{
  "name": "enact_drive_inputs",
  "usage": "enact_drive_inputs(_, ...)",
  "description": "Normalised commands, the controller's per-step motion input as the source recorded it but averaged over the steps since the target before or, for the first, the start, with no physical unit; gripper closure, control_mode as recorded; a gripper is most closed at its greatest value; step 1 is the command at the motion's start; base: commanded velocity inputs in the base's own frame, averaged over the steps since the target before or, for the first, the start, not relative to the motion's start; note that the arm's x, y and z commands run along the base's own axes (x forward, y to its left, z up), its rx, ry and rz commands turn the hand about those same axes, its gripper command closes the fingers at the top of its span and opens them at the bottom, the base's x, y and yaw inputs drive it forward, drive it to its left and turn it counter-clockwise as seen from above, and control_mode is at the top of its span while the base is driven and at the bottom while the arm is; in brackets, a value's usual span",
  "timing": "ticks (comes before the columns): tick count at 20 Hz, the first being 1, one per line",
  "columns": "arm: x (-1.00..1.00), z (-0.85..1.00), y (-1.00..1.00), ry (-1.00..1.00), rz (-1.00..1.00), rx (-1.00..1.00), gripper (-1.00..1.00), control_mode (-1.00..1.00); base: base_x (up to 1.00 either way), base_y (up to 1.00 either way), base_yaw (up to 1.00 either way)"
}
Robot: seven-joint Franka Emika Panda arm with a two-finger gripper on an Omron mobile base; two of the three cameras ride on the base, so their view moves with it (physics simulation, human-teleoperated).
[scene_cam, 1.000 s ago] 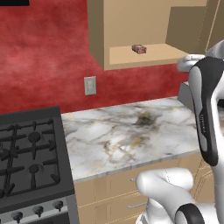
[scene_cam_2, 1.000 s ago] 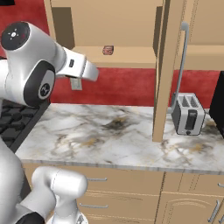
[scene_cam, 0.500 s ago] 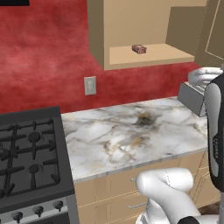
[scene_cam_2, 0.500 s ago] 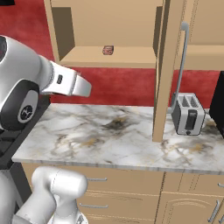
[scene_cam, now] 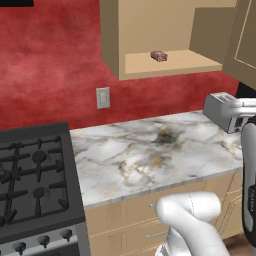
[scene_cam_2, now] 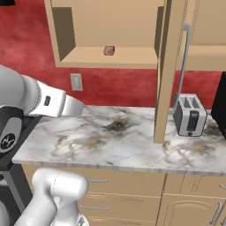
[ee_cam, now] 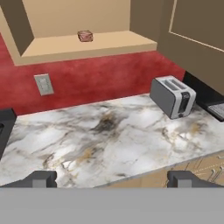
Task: Pick up the sponge and bar soap from the sink, and place them back in the cabinet, and close the cabinet door.
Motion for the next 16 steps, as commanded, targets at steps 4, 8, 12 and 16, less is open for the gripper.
enact_drive_inputs(4, -0.17, 0.00, 0.06, 0.13, 0.00, 0.00, -1.00, -1.00, 0.00, 0.00, 0.00)
enact_drive_inputs(8, -0.07, 0.00, 0.08, 0.13, 0.00, 0.00, -1.00, -1.00, 0.00, 0.00, 0.00)
enact_drive_inputs(12, -0.07, 0.00, 0.03, 0.12, 0.01, 0.00, -1.00, -1.00, 0.00, 0.00, 0.00)
enact_drive_inputs(16, 0.00, 0.00, 0.02, 0.06, 0.00, 0.00, -1.00, -1.00, 0.00, 0.00, 0.00)
